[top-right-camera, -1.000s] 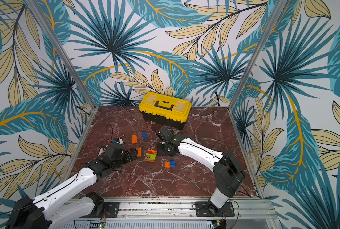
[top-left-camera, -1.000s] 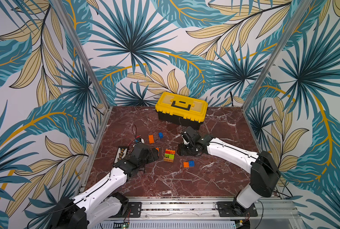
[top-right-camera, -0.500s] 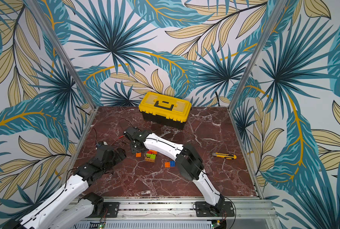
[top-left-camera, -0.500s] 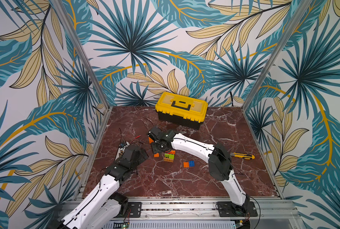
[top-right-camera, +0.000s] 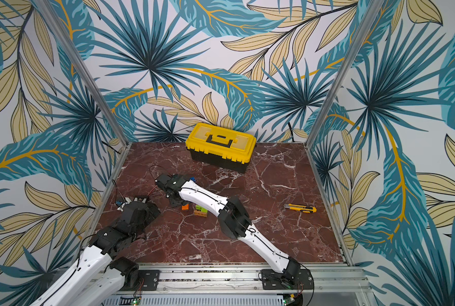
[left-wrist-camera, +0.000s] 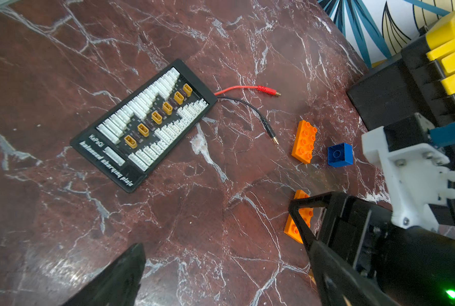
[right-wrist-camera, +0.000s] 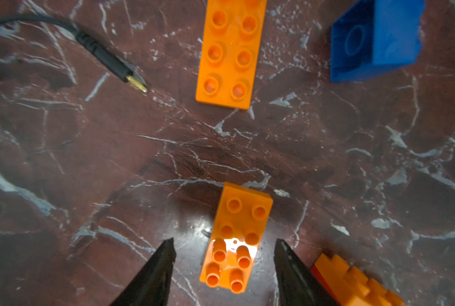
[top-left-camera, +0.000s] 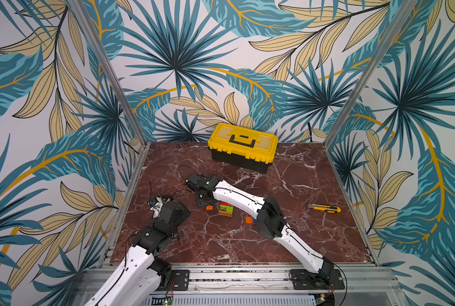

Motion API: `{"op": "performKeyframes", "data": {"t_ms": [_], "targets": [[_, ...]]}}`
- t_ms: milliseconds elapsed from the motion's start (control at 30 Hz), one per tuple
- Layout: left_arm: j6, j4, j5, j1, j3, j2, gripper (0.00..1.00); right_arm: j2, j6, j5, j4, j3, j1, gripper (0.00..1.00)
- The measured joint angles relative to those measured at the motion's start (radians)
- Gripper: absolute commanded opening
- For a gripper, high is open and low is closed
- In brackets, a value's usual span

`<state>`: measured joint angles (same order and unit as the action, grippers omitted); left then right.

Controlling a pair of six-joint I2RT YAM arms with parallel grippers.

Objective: Assemble the number 5 with lego
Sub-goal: Pick up the lego brick from the center of the board.

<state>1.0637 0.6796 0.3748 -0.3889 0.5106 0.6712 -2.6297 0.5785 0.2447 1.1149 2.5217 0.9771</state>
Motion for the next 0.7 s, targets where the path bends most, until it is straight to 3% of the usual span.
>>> {"op": "performKeyframes", "data": {"t_ms": [367, 700], "targets": [[0.001, 0.002, -0.014, 0.000, -0.006, -0.011, 1.00, -0.034, 0.008, -0.011, 0.035, 0.009, 0.000, 0.55], [-0.009, 0.009, -0.137, 0.000, -0.009, -0.003, 1.00, -0.014, 0.015, -0.024, -0.016, -0.048, 0.001, 0.45]]}}
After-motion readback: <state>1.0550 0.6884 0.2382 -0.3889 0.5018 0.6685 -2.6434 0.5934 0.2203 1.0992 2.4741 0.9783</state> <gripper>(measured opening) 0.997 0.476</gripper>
